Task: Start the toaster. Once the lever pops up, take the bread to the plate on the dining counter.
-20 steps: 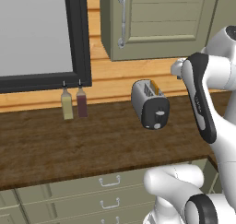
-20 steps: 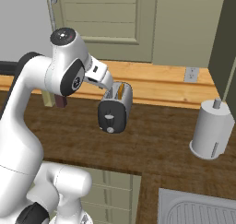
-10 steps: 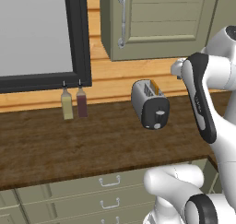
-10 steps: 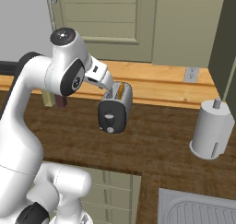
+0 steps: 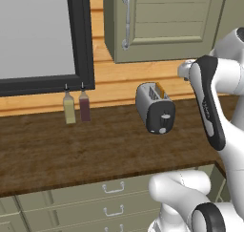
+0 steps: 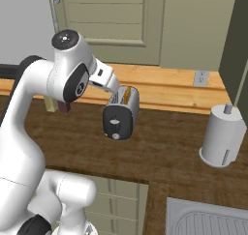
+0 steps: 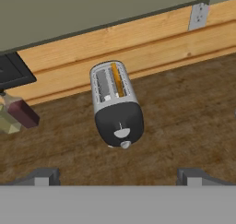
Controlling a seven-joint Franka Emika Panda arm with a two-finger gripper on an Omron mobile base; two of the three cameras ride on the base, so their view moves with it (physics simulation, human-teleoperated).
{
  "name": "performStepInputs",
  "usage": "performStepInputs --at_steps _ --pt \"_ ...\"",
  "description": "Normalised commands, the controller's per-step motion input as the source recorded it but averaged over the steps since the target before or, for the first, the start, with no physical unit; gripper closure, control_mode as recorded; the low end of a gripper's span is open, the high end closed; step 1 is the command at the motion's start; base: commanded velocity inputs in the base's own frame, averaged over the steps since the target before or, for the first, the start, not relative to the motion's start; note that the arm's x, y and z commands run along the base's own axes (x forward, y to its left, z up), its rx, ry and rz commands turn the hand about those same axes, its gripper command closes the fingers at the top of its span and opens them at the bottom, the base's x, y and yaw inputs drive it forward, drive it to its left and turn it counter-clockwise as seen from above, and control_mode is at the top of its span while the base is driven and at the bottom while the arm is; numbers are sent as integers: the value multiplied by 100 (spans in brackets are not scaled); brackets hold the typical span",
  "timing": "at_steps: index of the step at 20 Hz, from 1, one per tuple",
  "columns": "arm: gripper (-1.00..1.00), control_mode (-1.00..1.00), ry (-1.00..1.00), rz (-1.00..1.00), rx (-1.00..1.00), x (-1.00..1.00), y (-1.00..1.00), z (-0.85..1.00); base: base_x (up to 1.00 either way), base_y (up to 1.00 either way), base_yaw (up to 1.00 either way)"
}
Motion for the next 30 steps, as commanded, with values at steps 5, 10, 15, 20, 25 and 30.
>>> performStepInputs --at_steps 5,10,15,20,25,30 --pt "-100 -100 -28 0 0 -16 -18 -9 0 0 0" --pt "-100 -100 -12 0 1 -4 -21 -22 0 0 0" --pt "-100 -100 0 0 0 1 -4 -20 0 0 0" --pt "-100 -100 13 0 0 22 0 -17 0 0 0" --pt "-100 -100 16 0 0 36 0 -17 0 0 0" --pt "-100 -100 7 0 0 34 0 -28 0 0 0"
